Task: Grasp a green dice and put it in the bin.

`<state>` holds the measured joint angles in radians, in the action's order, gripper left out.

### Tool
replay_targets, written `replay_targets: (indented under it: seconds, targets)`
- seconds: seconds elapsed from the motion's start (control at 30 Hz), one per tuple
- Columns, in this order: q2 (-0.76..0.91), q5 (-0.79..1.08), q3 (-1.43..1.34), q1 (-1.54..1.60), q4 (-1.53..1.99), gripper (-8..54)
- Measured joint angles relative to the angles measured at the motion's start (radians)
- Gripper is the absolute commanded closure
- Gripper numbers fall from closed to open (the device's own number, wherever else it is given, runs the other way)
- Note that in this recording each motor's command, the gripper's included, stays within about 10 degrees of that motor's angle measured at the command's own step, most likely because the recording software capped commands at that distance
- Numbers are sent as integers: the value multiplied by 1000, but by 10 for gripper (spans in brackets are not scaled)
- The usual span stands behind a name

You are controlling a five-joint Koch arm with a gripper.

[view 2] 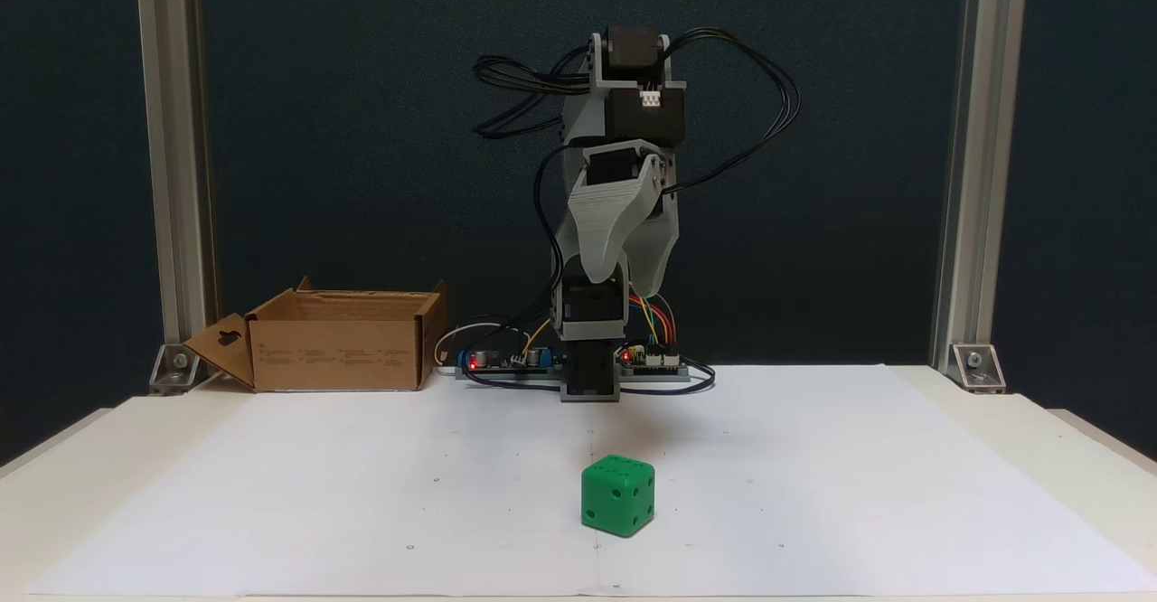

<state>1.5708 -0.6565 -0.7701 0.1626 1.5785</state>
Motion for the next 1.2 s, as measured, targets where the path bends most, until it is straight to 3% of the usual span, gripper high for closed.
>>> replay_targets:
  seconds: [0.47, 0.6, 1.2]
  targets:
    - [-66, 0, -2, -25, -110, 69]
    - [-87, 0, -3, -23, -110, 123]
    - [-221, 0, 170, -25, -100, 123]
